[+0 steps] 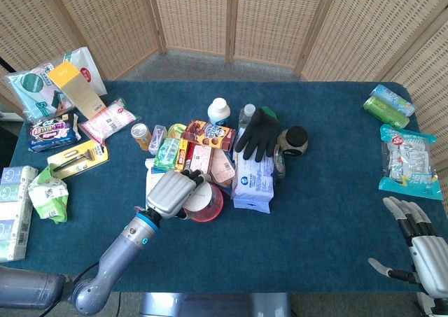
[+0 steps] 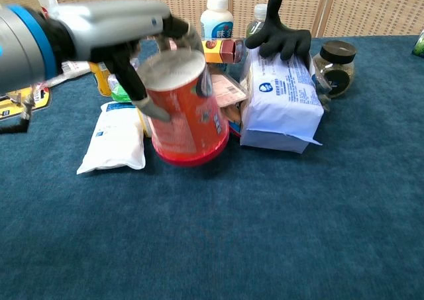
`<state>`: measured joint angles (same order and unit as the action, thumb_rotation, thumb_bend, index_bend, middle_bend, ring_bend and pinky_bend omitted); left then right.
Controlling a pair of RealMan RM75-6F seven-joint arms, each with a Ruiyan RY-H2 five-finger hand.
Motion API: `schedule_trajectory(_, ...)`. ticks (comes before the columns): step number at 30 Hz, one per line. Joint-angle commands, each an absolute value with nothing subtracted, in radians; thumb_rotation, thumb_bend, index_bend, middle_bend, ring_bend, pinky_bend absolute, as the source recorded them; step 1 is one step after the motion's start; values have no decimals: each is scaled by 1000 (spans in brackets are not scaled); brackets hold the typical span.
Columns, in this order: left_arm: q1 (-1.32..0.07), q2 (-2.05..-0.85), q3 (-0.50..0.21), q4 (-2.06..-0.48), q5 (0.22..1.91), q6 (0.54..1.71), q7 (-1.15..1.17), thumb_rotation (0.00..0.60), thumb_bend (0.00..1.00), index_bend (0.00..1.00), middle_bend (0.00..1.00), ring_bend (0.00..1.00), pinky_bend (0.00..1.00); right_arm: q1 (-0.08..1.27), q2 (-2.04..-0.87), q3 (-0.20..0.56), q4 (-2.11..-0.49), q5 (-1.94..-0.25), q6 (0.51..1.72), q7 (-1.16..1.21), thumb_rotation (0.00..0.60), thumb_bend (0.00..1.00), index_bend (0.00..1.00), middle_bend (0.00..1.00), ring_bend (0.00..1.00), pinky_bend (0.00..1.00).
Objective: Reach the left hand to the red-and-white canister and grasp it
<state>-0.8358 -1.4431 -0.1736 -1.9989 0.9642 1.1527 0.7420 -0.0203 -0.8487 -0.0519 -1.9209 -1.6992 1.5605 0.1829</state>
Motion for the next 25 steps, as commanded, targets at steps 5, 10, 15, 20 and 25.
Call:
schedule_trajectory(5, -815, -1256, -239, -2234, 973, 1184, 684, 600, 0, 683, 863, 786, 892, -21, -851, -55, -1926, -1707, 1561, 170, 600, 0, 0, 0, 0, 0)
schedule_trajectory(10, -815, -1174, -265, -2321, 950, 1186, 660, 600, 0, 691, 863, 787, 891, -23, -853, -56, -1929, -1712, 1562, 164, 600, 0, 0, 0, 0, 0)
schedule_trajectory(15, -818, -1112, -284, -2356, 936, 1178, 621, 600, 0, 695, 869, 788, 891, -24, -853, -57, -1930, -1712, 1564, 163, 600, 0, 0, 0, 0, 0)
schedule_trajectory(20, -823, -1071, -301, -2356, 948, 1176, 588, 600, 0, 697, 870, 787, 891, -22, -853, -55, -1929, -1708, 1562, 164, 600, 0, 0, 0, 0, 0)
schedule_trajectory(25, -822, -1043, -311, -2356, 964, 1177, 555, 600, 0, 700, 879, 790, 891, -21, -853, -55, -1929, -1707, 1559, 162, 600, 0, 0, 0, 0, 0)
